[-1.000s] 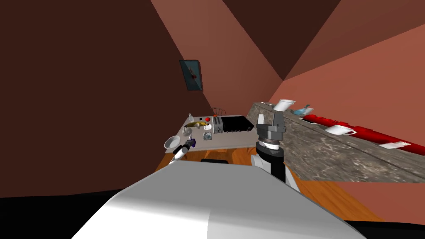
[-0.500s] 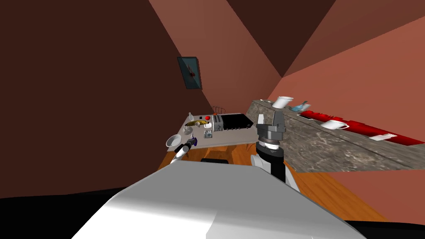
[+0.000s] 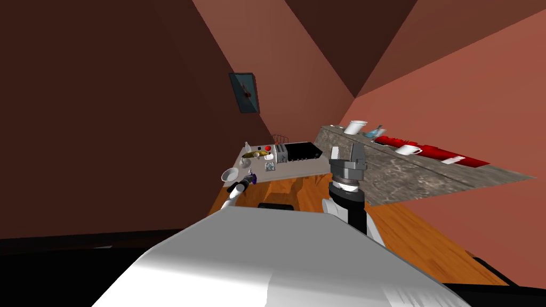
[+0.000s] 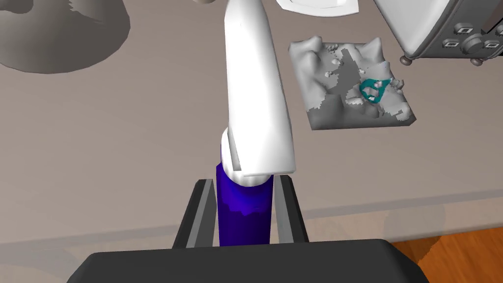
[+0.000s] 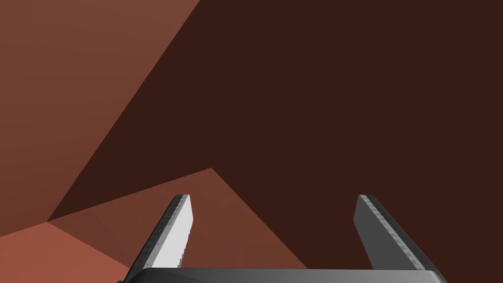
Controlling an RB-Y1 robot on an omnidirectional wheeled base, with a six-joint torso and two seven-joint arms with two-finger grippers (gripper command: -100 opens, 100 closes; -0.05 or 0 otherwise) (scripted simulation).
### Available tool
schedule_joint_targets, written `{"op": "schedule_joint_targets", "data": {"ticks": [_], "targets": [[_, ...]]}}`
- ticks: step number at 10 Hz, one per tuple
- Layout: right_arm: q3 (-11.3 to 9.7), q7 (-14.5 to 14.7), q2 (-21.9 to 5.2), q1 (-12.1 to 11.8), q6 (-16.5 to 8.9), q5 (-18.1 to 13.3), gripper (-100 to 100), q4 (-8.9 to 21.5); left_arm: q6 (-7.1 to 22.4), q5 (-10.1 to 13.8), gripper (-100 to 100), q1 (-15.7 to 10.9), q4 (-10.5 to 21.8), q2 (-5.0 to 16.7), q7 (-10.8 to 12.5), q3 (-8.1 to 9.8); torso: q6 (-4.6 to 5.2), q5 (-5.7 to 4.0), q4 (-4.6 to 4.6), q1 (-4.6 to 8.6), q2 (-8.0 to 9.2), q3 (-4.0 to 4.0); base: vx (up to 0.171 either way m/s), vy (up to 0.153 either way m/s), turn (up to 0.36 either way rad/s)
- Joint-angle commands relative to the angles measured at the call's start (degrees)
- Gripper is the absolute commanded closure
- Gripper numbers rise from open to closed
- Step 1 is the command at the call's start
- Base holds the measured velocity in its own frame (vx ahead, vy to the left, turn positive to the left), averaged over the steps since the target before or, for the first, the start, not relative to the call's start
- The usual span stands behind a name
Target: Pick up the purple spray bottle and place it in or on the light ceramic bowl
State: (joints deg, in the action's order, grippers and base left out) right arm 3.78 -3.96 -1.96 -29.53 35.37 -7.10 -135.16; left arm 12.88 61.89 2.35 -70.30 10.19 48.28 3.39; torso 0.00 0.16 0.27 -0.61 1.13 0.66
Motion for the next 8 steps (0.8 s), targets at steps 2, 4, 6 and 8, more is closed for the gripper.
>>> {"op": "schedule_joint_targets", "data": {"ticks": [2,4,6,8], "targets": [[0.0,0.0,0.0,0.0,0.0,0.0,0,0.0,0.4,2.5,100,-0.4,-2.4,-0.9,1.3,-0.23,0.03,0.04,0.01,0.06,0.04,0.03,-0.243,0.128,-0.072],[0.0,0.0,0.0,0.0,0.0,0.0,0,0.0,-1.0,1.7,100,0.6,-4.2,0.1,1.2,0.68,-0.04,0.05,0.03,-0.29,-0.28,-0.10,-0.096,0.191,0.030],[0.0,0.0,0.0,0.0,0.0,0.0,0,0.0,-2.2,0.6,100,1.5,-5.2,1.1,1.1,1.33,-0.11,0.09,-0.11,-0.62,-1.07,-0.53,0.103,0.201,0.082],[0.0,0.0,0.0,-0.1,0.0,0.0,0,0.0,-4.0,-1.4,100,3.0,-6.9,2.9,0.9,2.23,-0.05,0.08,-0.24,-0.45,-1.63,-0.87,0.173,0.193,0.087]]}}
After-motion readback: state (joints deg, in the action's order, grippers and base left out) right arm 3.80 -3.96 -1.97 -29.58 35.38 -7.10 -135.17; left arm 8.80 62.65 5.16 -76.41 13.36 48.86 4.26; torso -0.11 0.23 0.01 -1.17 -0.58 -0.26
